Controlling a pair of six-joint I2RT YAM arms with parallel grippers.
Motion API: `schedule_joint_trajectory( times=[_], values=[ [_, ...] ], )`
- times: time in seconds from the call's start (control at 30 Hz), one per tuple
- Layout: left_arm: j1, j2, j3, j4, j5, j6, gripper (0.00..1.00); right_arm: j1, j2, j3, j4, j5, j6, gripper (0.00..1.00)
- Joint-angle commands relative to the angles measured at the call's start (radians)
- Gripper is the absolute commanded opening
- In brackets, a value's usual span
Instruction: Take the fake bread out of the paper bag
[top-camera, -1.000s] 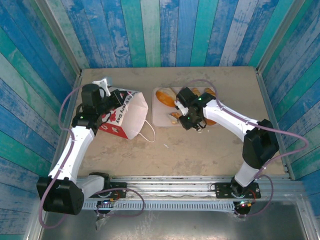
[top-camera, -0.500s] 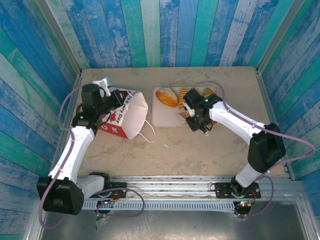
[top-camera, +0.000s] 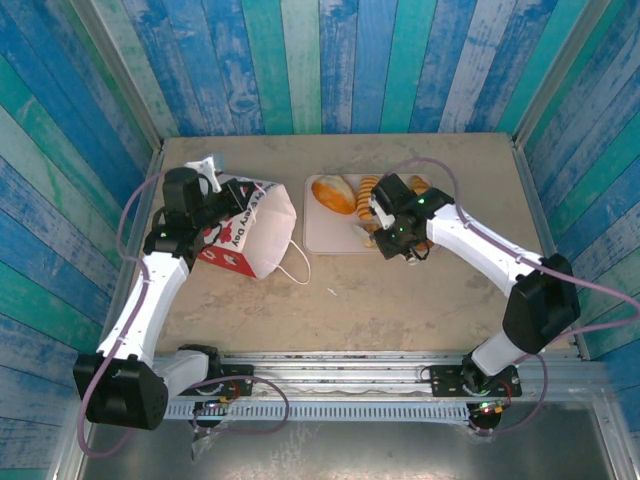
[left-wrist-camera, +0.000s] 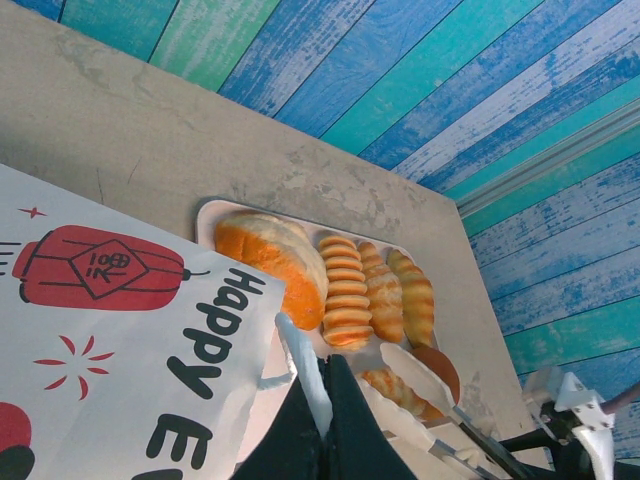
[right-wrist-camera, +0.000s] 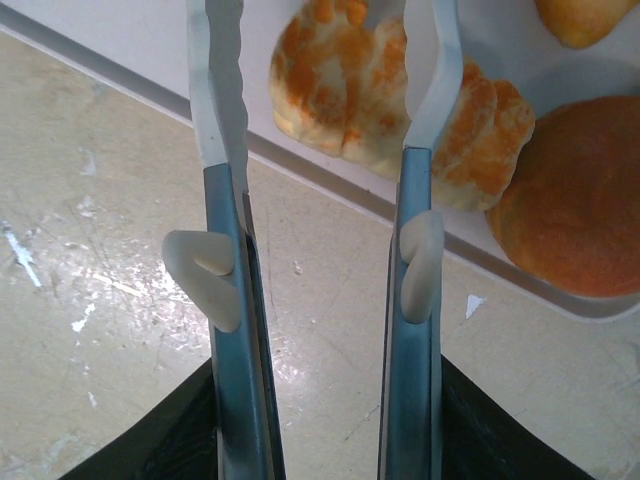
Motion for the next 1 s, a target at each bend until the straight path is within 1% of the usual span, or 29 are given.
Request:
schedule_joint_trajectory(
  times=[0.0, 0.2, 0.27, 0.43, 0.53, 0.63, 0.77, 0.97],
  values=[
    [-0.002, -0.014, 0.035, -0.045, -0.045, 0.042, 0.00, -0.001, -0.042, 0.005, 0.031, -0.018, -0.025, 0.50],
    [-0.002, -0.026, 0.060, -0.080, -0.099, 0.076, 0.00, 0.000, -0.097, -0.023, 0.083, -0.043, -0.035, 0.50],
    [-0.002, -0.034, 0.063, -0.103, -0.134, 0.095, 0.00, 0.000, -0.123, -0.036, 0.114, -0.059, -0.036, 0.50],
    [-0.002, -0.074, 0.096, -0.212, -0.286, 0.184, 0.00, -0.002, -0.186, -0.071, 0.195, -0.093, -0.029, 0.50],
    [-0.002, -0.126, 0.077, -0.223, -0.372, 0.208, 0.00, -0.001, -0.210, -0.092, 0.234, -0.108, -0.031, 0.50],
    [-0.002, -0.180, 0.043, -0.206, -0.423, 0.215, 0.00, -0.001, -0.229, -0.108, 0.268, -0.134, -0.034, 0.50],
    [-0.002, -0.216, 0.012, -0.183, -0.442, 0.214, 0.00, -0.001, -0.263, -0.135, 0.334, -0.214, -0.042, 0.50],
    [-0.002, -0.191, 0.017, -0.174, -0.412, 0.190, 0.00, -0.001, -0.312, -0.172, 0.441, -0.422, -0.060, 0.50]
  ],
)
